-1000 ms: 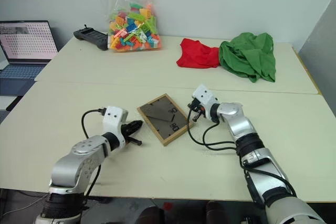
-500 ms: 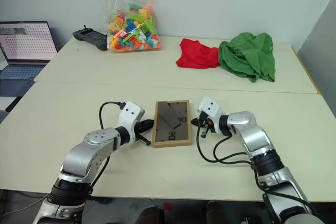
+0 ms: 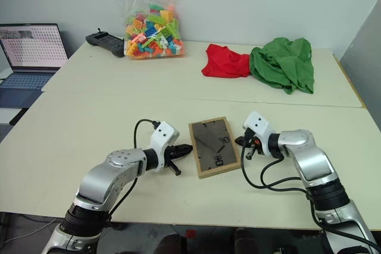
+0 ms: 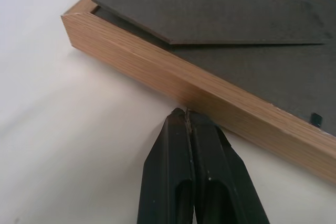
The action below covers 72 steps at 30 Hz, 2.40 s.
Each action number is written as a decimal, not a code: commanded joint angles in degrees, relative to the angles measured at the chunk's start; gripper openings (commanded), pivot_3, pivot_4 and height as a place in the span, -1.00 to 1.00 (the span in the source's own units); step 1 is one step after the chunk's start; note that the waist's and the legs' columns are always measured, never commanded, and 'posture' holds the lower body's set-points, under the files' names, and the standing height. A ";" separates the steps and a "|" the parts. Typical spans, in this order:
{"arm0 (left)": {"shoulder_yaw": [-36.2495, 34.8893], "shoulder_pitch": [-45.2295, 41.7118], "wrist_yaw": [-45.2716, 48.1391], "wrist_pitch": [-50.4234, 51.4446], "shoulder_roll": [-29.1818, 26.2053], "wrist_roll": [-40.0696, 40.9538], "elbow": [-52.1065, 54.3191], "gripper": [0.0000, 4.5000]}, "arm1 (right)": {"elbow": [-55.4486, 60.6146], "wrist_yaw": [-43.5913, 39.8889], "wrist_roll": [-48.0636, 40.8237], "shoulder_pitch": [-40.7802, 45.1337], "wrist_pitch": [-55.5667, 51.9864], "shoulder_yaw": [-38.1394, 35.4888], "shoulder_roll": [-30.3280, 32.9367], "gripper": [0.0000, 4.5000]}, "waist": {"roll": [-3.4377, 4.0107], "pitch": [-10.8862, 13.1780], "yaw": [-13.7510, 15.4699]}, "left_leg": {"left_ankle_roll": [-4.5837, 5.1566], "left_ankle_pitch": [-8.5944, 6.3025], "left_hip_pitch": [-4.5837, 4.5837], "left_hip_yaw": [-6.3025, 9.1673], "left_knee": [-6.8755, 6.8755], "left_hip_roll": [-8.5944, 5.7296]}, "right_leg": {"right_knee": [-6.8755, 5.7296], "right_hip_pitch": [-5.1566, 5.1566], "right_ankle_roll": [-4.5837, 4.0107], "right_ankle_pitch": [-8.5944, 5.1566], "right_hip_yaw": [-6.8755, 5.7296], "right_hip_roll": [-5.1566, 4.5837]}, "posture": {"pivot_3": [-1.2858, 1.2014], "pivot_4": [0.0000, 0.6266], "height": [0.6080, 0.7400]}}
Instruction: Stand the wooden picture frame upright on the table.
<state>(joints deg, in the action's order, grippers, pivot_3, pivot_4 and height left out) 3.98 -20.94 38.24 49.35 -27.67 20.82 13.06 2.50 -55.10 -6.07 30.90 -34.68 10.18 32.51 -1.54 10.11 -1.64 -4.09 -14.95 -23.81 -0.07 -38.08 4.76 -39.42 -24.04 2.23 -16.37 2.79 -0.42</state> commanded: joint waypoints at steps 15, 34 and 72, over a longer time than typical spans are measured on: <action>-27.90 -3.15 -5.45 43.15 5.02 32.54 -16.18 0.60 | -15.16 -0.94 3.38 5.19 16.09 5.03 -3.73 -1.00 | 0.09 -0.08 -0.27 | -0.19 0.13 0.05 0.06 -0.01 0.00 | -0.07 0.04 -0.02 -0.04 -0.09 -0.05 | 0.03 -0.52 1.00; -25.70 2.47 -17.40 43.14 16.09 37.43 -9.73 0.97 | -4.88 2.53 1.15 2.44 4.28 5.21 -9.30 -1.00 | 0.62 -0.81 0.28 | -0.07 0.04 0.75 0.09 0.18 -0.12 | 0.38 0.94 0.01 -0.10 -0.13 -0.17 | 0.03 -0.52 1.00; -17.24 -23.56 11.85 30.23 -12.94 37.39 -16.78 -0.42 | -9.48 -5.80 -20.55 26.74 -4.51 -6.00 -13.42 0.22 | 0.58 -0.63 -0.32 | -0.04 0.02 0.70 0.10 0.35 -0.08 | 0.41 0.78 0.02 -0.15 -0.15 -0.08 | 0.03 -0.52 1.00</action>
<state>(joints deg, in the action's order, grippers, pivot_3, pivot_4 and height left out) -15.86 -41.74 45.67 82.81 -39.79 59.07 -3.89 -7.24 -60.59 -24.38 53.92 -40.47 3.49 21.82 -0.96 9.48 -1.96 -4.12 -14.94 -23.11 0.02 -37.73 4.68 -39.03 -23.29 2.25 -16.52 2.65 -0.49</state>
